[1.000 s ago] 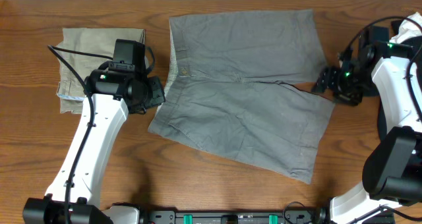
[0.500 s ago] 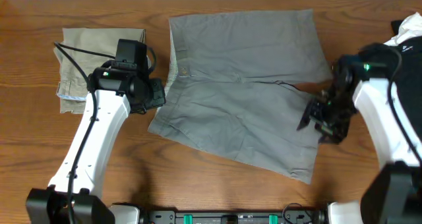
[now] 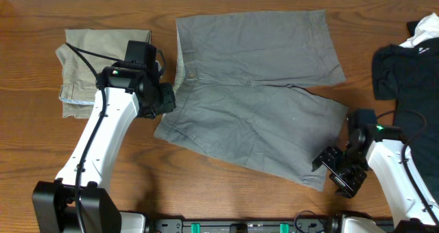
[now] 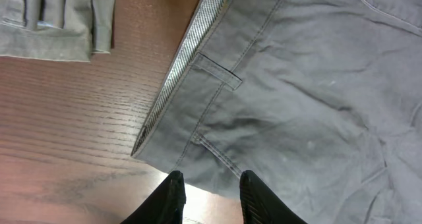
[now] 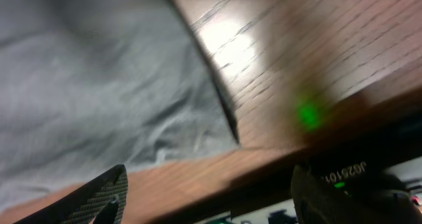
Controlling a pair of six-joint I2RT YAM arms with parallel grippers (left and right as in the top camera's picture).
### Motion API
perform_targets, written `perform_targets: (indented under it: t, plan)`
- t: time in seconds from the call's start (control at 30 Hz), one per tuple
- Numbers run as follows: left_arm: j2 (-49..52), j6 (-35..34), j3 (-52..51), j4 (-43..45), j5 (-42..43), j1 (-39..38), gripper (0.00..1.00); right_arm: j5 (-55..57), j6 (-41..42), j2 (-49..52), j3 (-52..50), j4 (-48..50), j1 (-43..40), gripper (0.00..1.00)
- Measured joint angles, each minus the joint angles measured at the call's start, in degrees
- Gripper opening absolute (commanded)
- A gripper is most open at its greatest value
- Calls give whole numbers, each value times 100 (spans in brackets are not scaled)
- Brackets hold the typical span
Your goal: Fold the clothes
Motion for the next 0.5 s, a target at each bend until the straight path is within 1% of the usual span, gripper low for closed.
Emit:
perform_targets:
  t: [0.17,0.37,0.5]
  plan:
    - [2,0,0,0,24,0,31,7,37,68,-262,332,-280,76]
    - [2,0,-2,2,24,0,31,-369,59,81,-472,466,-284,75]
    - [0,0,-2,0,26,0,31,-380,247,83,-625,485,-284,75]
